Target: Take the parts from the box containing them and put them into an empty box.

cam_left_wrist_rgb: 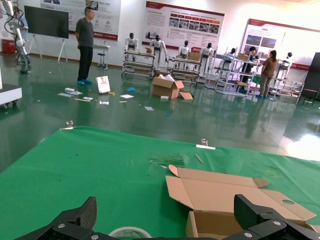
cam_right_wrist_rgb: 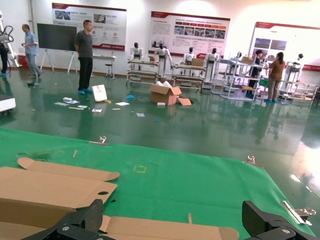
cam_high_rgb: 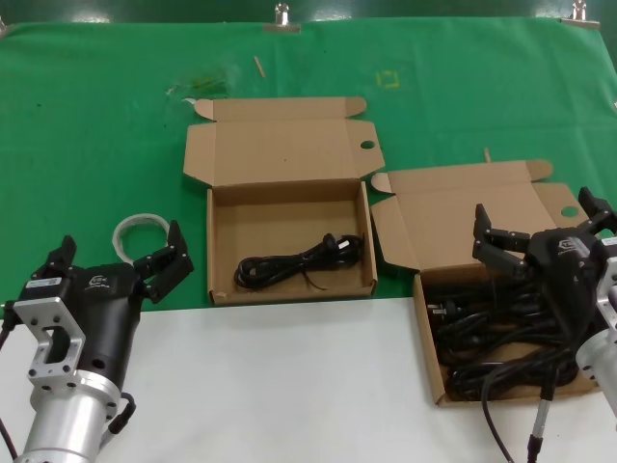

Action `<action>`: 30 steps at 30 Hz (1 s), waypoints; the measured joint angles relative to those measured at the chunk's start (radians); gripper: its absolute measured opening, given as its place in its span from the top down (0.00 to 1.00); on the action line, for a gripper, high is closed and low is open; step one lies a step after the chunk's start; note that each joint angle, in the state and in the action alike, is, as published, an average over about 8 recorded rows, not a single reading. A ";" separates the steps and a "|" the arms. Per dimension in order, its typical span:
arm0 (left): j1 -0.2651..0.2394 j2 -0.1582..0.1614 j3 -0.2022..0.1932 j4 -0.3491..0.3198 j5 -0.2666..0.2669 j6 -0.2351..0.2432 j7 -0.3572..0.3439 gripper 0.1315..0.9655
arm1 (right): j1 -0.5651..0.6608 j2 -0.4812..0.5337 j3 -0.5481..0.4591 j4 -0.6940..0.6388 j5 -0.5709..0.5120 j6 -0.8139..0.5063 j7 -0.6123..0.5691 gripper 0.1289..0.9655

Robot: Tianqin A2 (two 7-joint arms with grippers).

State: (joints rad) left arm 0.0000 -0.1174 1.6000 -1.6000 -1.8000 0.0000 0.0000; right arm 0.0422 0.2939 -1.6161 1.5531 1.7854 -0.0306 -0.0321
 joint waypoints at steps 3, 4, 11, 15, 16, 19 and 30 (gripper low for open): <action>0.000 0.000 0.000 0.000 0.000 0.000 0.000 0.00 | 0.000 0.000 0.000 0.000 0.000 0.000 0.000 0.00; 0.000 0.000 0.000 0.000 0.000 0.000 0.000 0.00 | 0.000 0.000 0.000 0.000 0.000 0.000 0.000 0.00; 0.000 0.000 0.000 0.000 0.000 0.000 0.000 0.00 | 0.000 0.000 0.000 0.000 0.000 0.000 0.000 0.00; 0.000 0.000 0.000 0.000 0.000 0.000 0.000 0.00 | 0.000 0.000 0.000 0.000 0.000 0.000 0.000 0.00; 0.000 0.000 0.000 0.000 0.000 0.000 0.000 0.00 | 0.000 0.000 0.000 0.000 0.000 0.000 0.000 0.00; 0.000 0.000 0.000 0.000 0.000 0.000 0.000 0.00 | 0.000 0.000 0.000 0.000 0.000 0.000 0.000 0.00; 0.000 0.000 0.000 0.000 0.000 0.000 0.000 0.00 | 0.000 0.000 0.000 0.000 0.000 0.000 0.000 0.00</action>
State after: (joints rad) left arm 0.0000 -0.1174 1.6000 -1.6000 -1.8000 0.0000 0.0005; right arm 0.0422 0.2939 -1.6161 1.5531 1.7854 -0.0306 -0.0321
